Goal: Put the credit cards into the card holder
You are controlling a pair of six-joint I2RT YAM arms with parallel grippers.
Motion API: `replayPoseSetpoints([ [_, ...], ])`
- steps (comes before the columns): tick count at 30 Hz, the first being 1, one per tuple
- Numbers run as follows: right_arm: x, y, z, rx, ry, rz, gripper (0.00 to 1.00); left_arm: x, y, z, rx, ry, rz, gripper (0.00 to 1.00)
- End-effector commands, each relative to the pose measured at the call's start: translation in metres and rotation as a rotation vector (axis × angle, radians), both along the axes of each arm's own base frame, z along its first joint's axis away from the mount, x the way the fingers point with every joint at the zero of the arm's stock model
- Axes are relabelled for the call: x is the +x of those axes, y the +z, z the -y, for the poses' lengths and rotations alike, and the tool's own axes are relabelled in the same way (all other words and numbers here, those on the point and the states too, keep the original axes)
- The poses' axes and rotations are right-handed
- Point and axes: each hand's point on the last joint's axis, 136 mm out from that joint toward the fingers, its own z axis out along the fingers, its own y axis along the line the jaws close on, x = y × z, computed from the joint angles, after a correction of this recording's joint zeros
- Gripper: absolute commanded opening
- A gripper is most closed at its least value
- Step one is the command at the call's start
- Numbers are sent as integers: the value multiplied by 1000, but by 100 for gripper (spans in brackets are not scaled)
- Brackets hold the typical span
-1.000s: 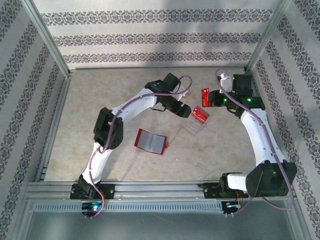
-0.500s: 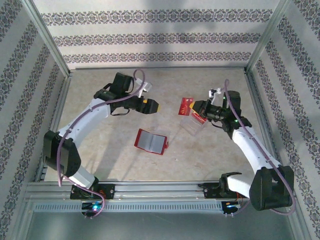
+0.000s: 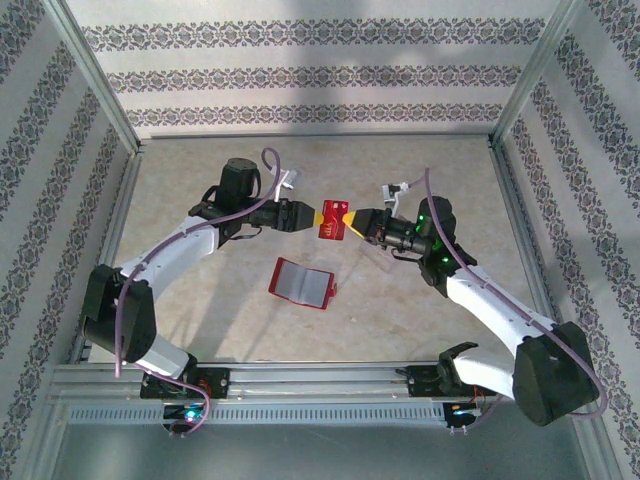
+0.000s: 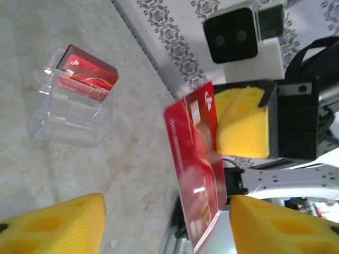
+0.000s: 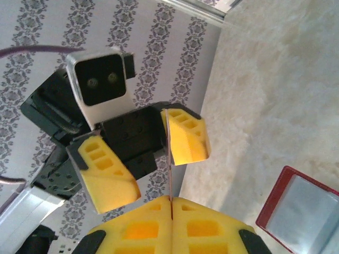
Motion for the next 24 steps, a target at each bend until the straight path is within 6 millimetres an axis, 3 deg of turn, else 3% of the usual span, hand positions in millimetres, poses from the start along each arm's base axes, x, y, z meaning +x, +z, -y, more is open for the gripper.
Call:
replayPoseSetpoints([
  [1, -2, 17, -1, 39, -7, 62, 0, -4, 18, 9, -84, -55, 25, 58],
  [16, 0, 15, -5, 69, -11, 60, 0, -8, 24, 14, -170, -68, -13, 0],
  [19, -2, 15, -5, 73, -9, 61, 0, -8, 24, 14, -164, -69, -17, 0],
  [22, -3, 8, -4, 59, -18, 55, 13, -6, 20, 15, -163, -65, -13, 0],
  [24, -3, 6, -3, 62, -23, 44, 16, -6, 19, 15, -155, -66, -20, 0],
])
